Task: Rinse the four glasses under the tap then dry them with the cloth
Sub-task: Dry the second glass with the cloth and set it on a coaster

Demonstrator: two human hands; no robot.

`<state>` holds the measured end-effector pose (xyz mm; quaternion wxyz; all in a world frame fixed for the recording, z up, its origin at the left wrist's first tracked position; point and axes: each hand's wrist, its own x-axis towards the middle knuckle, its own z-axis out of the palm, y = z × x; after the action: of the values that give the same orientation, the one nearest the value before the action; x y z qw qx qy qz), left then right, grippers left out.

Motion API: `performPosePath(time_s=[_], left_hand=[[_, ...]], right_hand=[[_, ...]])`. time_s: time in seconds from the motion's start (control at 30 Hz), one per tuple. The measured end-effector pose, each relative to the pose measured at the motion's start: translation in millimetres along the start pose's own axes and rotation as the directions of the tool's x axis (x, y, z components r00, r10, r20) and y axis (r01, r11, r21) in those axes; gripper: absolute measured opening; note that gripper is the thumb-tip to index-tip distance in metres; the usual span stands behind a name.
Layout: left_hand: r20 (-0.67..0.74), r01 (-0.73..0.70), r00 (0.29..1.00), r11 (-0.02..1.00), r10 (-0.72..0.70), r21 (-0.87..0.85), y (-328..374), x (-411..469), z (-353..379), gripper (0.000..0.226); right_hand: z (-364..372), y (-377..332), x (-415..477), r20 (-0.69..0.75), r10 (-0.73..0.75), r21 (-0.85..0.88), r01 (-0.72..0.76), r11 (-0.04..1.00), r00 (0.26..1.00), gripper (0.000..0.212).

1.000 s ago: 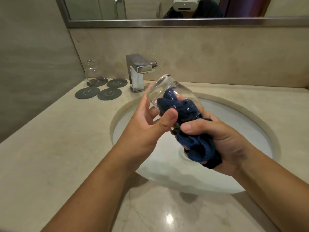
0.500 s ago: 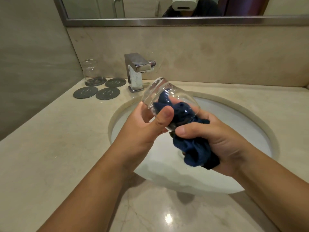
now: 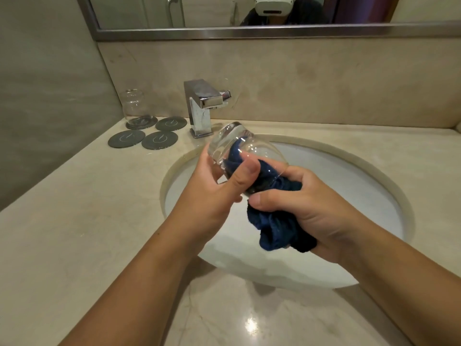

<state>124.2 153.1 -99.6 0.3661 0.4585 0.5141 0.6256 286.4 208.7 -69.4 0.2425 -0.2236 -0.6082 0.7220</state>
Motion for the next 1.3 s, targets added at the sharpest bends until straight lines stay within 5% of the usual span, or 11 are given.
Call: performPosePath(time_s=[0.17,0.37,0.47,0.6,0.7,0.87,1.13,1.3], left_hand=[[0.029,-0.021,0.999,0.999,0.022,-0.033,4.2,-2.8,-0.3,0.121],[0.092,0.042,0.995,0.998,-0.037,-0.049,6.7,-7.3,-1.4,0.084],[0.075,0.064,0.995,0.998,-0.062,-0.025,9.2,-8.8,0.3,0.110],[0.061,0.027,0.998,0.997,-0.031,0.072,5.3,-2.4,-3.2,0.066],[0.039,0.011,0.999,0.998,-0.014,0.062,7.2,-1.9,-4.8,0.058],[0.007,-0.004,1.000,1.000,0.004,-0.020,3.1,-1.3,-3.1,0.097],[0.008,0.029,1.000,0.999,-0.028,-0.031,0.4,-1.2,-0.7,0.114],[0.015,0.023,1.000,0.998,-0.022,-0.050,-2.1,0.1,-4.1,0.112]], right_hand=[[-7.8,-2.7,1.4,0.070,0.026,0.154,-0.037,0.987,0.997,0.051],[-3.6,-6.0,-2.1,0.047,-0.048,0.061,0.045,0.997,0.998,0.045],[0.0,-4.4,-2.8,0.049,-0.077,-0.073,0.081,0.994,0.996,0.048],[-4.2,-3.4,-1.1,0.065,-0.011,0.012,0.010,1.000,0.998,0.044],[-6.8,-5.3,-1.7,0.105,0.020,0.157,-0.037,0.987,0.994,0.050],[-8.0,-3.1,0.7,0.060,-0.005,0.195,-0.007,0.981,0.998,0.061],[1.5,-0.3,-3.0,-0.011,-0.126,-0.096,0.125,0.988,0.992,0.046],[1.5,-0.8,-2.8,0.043,-0.092,-0.091,0.096,0.991,0.995,0.065]])
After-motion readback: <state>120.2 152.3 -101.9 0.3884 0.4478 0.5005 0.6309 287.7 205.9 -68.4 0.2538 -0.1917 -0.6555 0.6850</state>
